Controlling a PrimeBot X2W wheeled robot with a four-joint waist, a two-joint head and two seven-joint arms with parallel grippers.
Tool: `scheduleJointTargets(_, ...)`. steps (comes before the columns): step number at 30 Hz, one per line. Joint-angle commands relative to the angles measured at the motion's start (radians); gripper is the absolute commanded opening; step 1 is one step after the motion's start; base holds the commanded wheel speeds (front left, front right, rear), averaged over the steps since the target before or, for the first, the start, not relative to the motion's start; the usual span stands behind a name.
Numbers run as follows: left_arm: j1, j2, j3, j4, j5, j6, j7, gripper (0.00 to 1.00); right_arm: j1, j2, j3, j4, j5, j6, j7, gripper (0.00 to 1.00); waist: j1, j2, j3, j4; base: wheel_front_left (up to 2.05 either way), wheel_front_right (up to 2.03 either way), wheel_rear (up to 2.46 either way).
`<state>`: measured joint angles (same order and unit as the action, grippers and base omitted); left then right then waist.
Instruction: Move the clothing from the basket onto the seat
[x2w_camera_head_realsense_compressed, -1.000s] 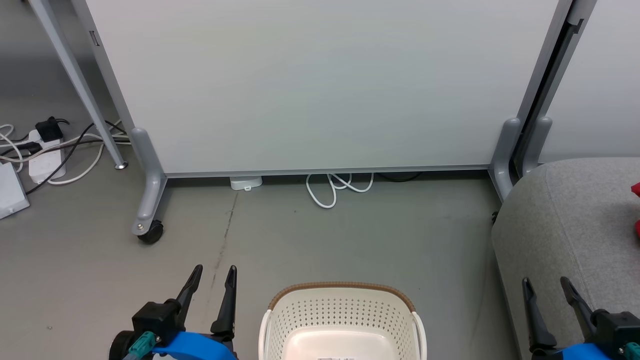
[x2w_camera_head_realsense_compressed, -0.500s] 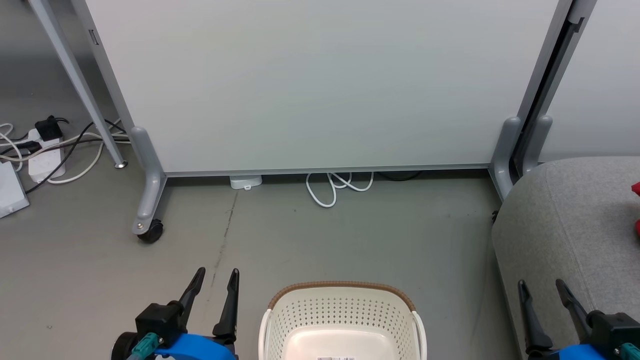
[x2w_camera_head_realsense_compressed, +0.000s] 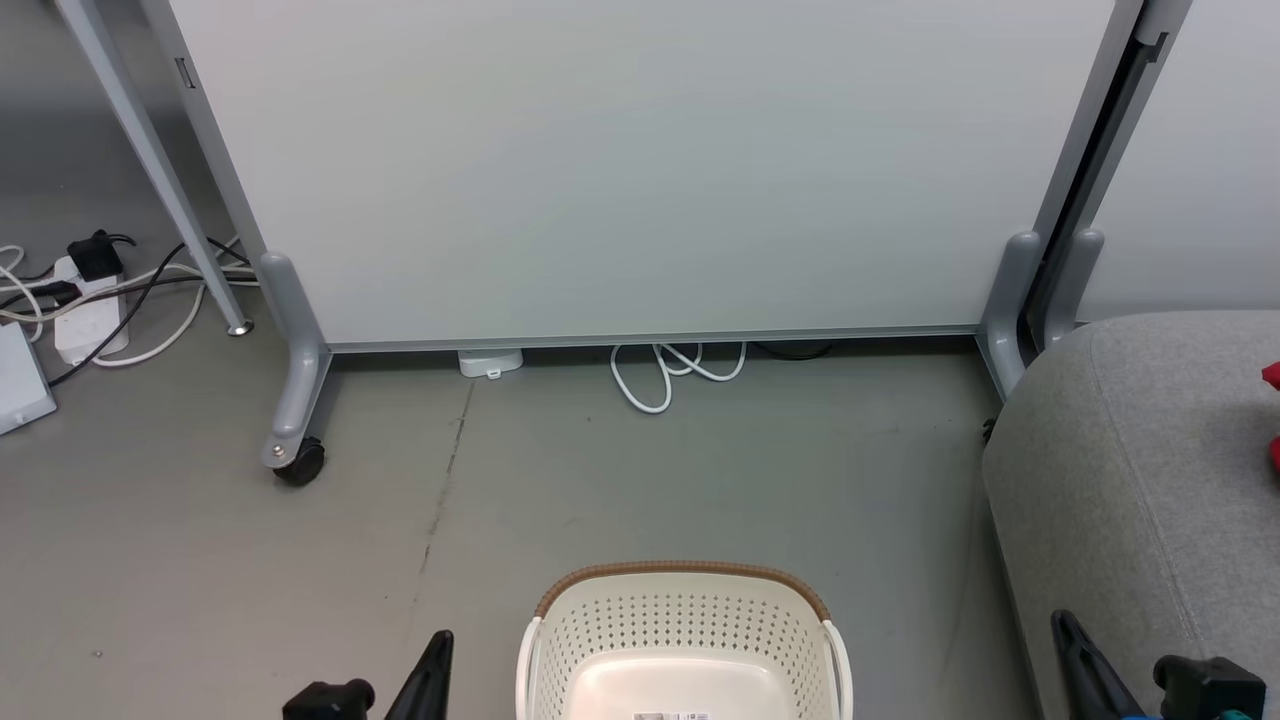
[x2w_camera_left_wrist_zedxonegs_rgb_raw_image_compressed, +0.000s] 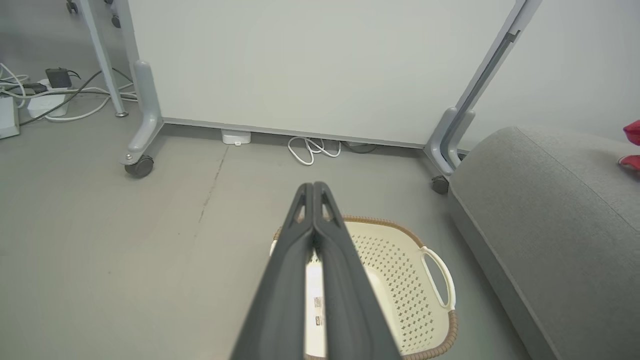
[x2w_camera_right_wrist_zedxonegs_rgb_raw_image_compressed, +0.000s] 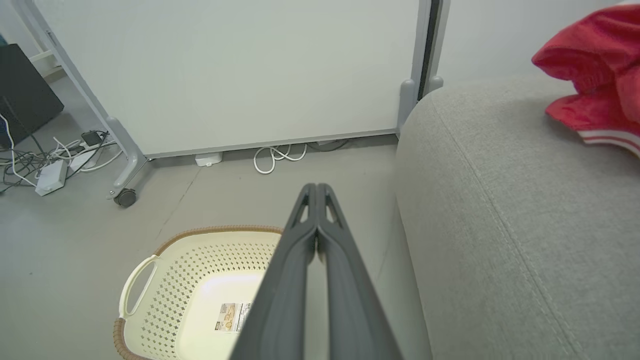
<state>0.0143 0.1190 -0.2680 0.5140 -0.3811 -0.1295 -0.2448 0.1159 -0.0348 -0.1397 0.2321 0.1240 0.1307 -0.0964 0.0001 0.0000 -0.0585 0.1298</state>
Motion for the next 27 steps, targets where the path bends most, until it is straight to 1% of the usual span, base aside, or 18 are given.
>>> scheduleJointTargets(1, -0.022, -0.002, 0.017, -0.024, -0.042, 0.000, 0.009, 0.00, -0.017, -0.003, -0.003, -0.012, 0.051, 0.000, 0.008, 0.00, 0.0000, 0.0000, 0.001, -0.002, 0.00, 0.00, 0.00)
scheduleJointTargets(13, -0.041, -0.011, 0.075, -0.066, -0.238, 0.000, 0.064, 0.00, -0.051, -0.006, 0.004, -0.012, 0.287, 0.000, 0.039, 0.00, 0.0000, 0.0000, 0.007, -0.014, 0.00, 0.00, 0.00)
scheduleJointTargets(27, -0.060, -0.021, 0.134, -0.107, -0.434, 0.000, 0.121, 0.00, -0.087, -0.009, 0.009, -0.009, 0.522, 0.000, 0.072, 0.00, 0.0000, 0.0000, 0.014, -0.029, 0.00, 0.00, 0.00)
